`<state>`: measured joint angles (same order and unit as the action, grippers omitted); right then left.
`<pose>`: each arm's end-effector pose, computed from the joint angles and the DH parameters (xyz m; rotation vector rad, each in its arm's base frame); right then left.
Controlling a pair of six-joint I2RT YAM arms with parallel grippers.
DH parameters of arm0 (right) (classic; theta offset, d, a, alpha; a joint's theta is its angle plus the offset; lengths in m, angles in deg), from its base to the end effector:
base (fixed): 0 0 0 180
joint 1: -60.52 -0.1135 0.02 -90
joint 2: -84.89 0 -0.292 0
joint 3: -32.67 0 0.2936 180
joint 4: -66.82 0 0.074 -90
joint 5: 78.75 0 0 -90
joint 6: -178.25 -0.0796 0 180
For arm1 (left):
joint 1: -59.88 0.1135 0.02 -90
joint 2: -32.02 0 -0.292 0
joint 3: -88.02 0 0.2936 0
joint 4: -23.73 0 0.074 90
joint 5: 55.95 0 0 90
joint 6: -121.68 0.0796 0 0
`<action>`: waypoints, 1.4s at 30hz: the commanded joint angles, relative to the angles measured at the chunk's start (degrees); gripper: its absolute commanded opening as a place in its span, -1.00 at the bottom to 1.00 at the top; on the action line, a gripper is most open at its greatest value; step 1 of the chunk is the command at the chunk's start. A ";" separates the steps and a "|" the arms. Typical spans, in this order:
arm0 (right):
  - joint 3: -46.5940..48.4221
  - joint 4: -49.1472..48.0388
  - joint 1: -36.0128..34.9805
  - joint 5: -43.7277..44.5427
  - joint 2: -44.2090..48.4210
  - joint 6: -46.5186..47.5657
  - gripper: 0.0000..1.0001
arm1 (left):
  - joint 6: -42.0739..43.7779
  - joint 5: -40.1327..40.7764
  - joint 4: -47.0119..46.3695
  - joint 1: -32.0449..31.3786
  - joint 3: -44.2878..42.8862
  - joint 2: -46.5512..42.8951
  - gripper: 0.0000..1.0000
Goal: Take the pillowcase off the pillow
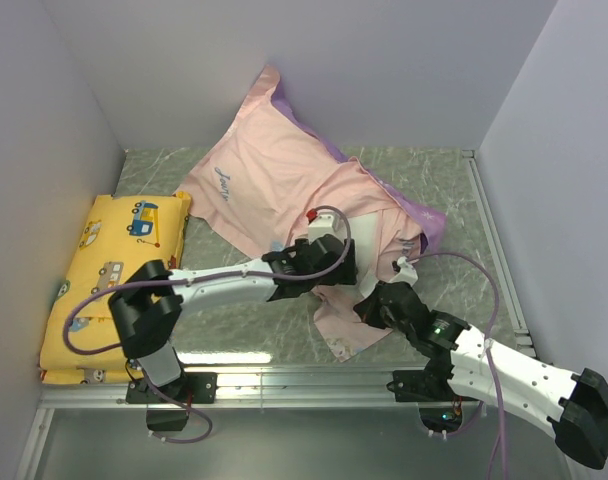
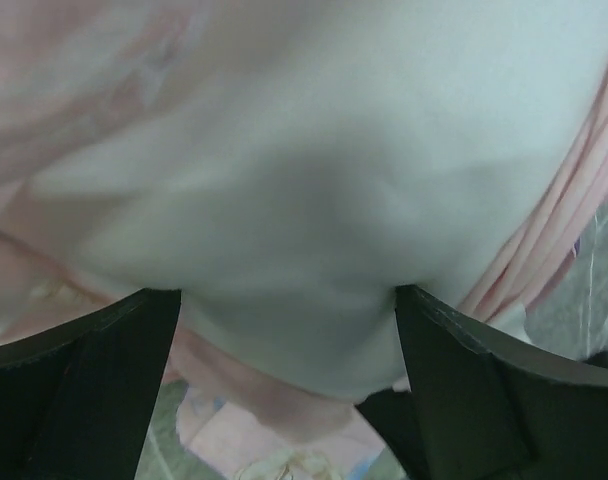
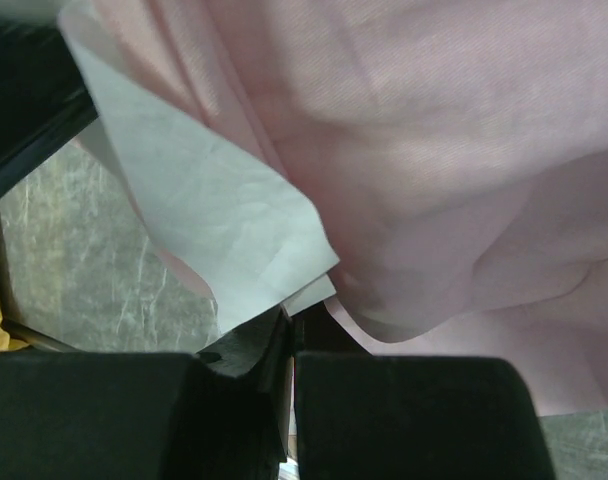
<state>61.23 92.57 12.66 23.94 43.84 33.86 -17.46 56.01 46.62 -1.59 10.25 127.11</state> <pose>0.1509 0.1407 0.1479 0.2567 2.3057 0.7133 0.2359 -0.3715 0.2215 0.0407 2.2856 -0.6173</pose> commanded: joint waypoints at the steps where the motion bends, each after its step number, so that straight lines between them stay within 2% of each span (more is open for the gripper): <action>1: 2.91 1.69 -0.31 2.52 0.80 0.86 -1.00 | -2.18 4.14 -1.78 0.56 -5.91 2.81 0.89; 2: 3.09 1.95 -0.22 2.60 0.80 0.95 -1.00 | -2.79 4.76 -1.60 1.00 -6.53 4.13 0.86; 5: 3.88 2.13 -0.31 2.43 0.72 1.13 -1.00 | -2.45 2.22 -2.91 3.98 -8.03 5.10 0.23; 6: 4.14 2.13 -0.31 2.43 0.63 1.13 -1.00 | -2.10 0.91 -3.53 4.69 -8.38 5.02 -0.36; 8: 4.32 2.39 -0.31 2.52 0.72 1.13 -1.00 | -0.96 -0.07 -3.45 6.27 -9.52 4.58 -0.84; 9: 4.14 2.39 -0.31 2.60 0.80 1.22 -1.00 | -0.60 0.10 -2.92 6.97 -11.00 4.32 -0.99; 14: 3.09 1.34 -0.31 2.08 0.28 0.69 -1.00 | 0.63 -0.51 -0.46 9.79 -15.23 2.12 -0.99; 24: 0.36 -3.58 -0.31 2.96 -6.65 -0.89 -1.00 | 1.42 -11.66 1.90 18.75 -22.78 -3.15 -0.99; 28: 1.77 -5.34 -0.31 3.65 -10.26 -1.07 -1.00 | 3.53 -14.21 6.75 18.85 -26.49 -3.94 -0.99; 32: 4.93 -3.94 1.44 7.26 -12.29 0.51 -1.00 | 3.44 -20.10 5.08 18.93 -19.38 -11.05 -0.99; 35: 7.39 -4.02 5.92 5.69 -12.91 3.32 -1.00 | 3.70 -22.30 5.43 18.93 -11.56 -17.80 -0.99; 40: 9.85 -2.97 13.04 4.19 -12.12 7.54 -1.00 | 1.78 -23.10 4.29 18.67 5.83 -29.50 -0.99; 42: 10.99 -2.27 13.84 4.80 -11.33 8.24 -0.99 | 0.81 -23.27 2.89 18.58 13.02 -33.73 -0.99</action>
<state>69.54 87.39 24.33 26.43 31.46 38.74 -14.69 34.68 57.54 16.94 17.53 98.98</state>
